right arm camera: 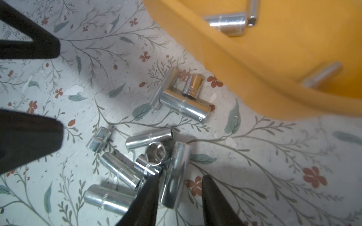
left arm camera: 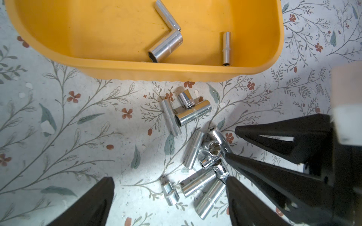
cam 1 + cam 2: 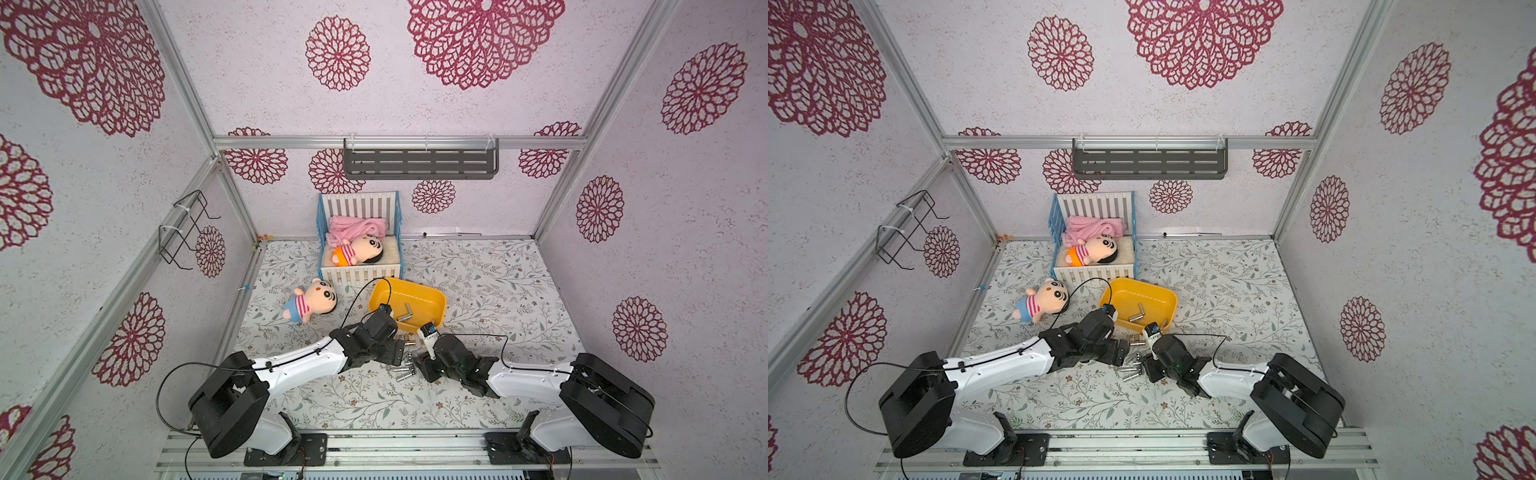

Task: Put the screws on the desktop into the storage box
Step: Pick up the screw from the center of the board.

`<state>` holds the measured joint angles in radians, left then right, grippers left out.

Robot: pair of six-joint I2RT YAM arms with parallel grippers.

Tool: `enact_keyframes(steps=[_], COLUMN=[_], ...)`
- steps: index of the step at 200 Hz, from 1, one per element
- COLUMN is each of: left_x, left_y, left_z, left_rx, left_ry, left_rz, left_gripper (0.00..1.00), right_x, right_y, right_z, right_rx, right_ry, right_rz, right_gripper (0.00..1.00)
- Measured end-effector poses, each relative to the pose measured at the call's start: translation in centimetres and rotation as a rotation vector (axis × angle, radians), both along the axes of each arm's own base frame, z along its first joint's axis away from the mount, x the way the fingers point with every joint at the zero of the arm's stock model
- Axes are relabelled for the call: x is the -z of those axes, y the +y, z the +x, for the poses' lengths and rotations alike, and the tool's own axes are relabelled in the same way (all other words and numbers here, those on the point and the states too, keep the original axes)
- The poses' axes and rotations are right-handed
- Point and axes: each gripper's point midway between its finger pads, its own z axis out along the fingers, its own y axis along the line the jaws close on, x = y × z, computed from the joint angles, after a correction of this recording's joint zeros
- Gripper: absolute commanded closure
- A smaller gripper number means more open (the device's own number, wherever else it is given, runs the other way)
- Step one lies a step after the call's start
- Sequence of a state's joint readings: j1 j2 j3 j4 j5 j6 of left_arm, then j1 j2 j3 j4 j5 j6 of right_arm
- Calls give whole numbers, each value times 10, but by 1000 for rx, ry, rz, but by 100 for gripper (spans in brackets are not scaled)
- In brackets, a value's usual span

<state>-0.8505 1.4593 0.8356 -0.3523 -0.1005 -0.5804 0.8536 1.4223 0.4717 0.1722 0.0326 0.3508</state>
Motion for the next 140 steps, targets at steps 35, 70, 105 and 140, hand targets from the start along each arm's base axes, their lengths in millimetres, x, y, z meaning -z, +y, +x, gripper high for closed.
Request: enact_keyframes(steps=[35, 70, 105, 140], left_x=[-1, 1, 4, 4], left_y=[2, 1, 1, 1], left_z=[3, 5, 5, 5], left_rx=[-10, -12, -13, -13], left_ry=[-16, -13, -8, -8], left_rz=[12, 20, 30, 31], left_gripper=[5, 4, 4, 3], right_x=[1, 1, 6, 10], right_y=[0, 0, 1, 0], right_z=[-1, 0, 1, 3], right_rx=[-1, 5, 12, 23], right_ry=[-1, -6, -8, -14], right_rz=[-7, -23, -51, -87], right_gripper=[64, 64, 66, 68])
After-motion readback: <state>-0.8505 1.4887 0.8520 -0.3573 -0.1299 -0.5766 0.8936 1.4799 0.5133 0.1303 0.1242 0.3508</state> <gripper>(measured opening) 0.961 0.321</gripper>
